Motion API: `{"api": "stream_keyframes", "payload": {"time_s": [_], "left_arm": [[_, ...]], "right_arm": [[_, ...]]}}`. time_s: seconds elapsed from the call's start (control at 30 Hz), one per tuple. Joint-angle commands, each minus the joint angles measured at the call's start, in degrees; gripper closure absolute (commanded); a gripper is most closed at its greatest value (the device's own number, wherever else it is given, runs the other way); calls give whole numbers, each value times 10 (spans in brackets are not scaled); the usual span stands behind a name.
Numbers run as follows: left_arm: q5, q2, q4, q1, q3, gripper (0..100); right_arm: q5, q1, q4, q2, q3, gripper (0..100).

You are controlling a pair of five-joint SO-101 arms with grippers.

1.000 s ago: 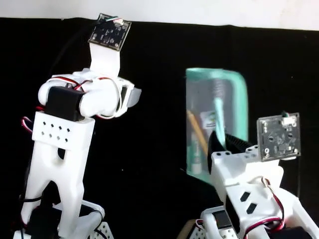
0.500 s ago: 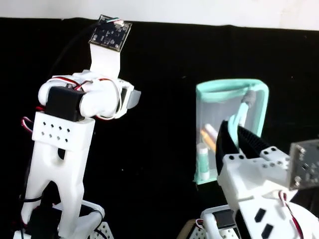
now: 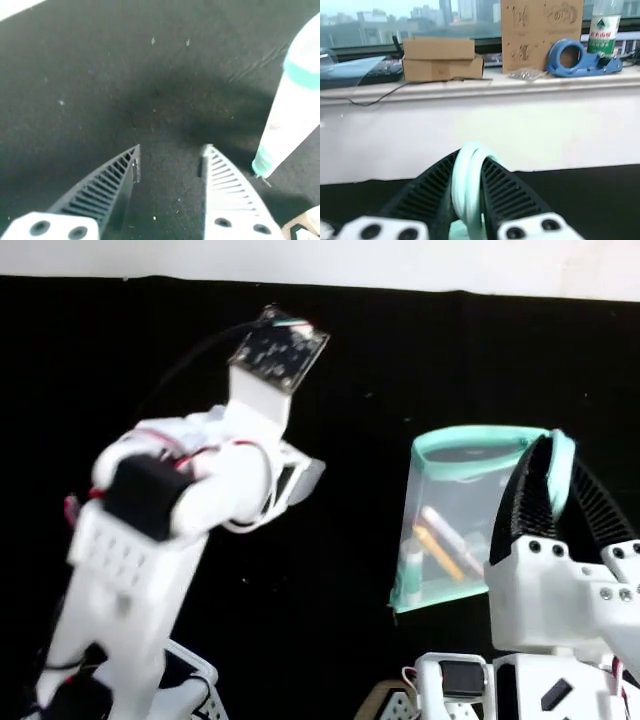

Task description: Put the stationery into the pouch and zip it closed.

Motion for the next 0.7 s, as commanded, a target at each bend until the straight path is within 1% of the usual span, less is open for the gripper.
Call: {"api": "stream_keyframes", "payload": {"time_s": [0.0,0.1,0.17,0.27,0.47,0.67], "left_arm": [[-3,-52,2,9,-3,906],[-3,-71,1,9,-3,972],[-3,-71,1,15,-3,994],[-3,-72,1,64,13,992],[-4,-72,-2,192,36,992],[-4,-74,2,250,34,992]], "right_arm": [[-5,7,-36,7,-16,994],[-6,6,-73,10,-16,994],[-6,5,-95,23,-18,994],[-4,5,-109,47,-39,994],[-4,5,-107,79,-88,993],[-3,7,-109,89,-92,993]]}}
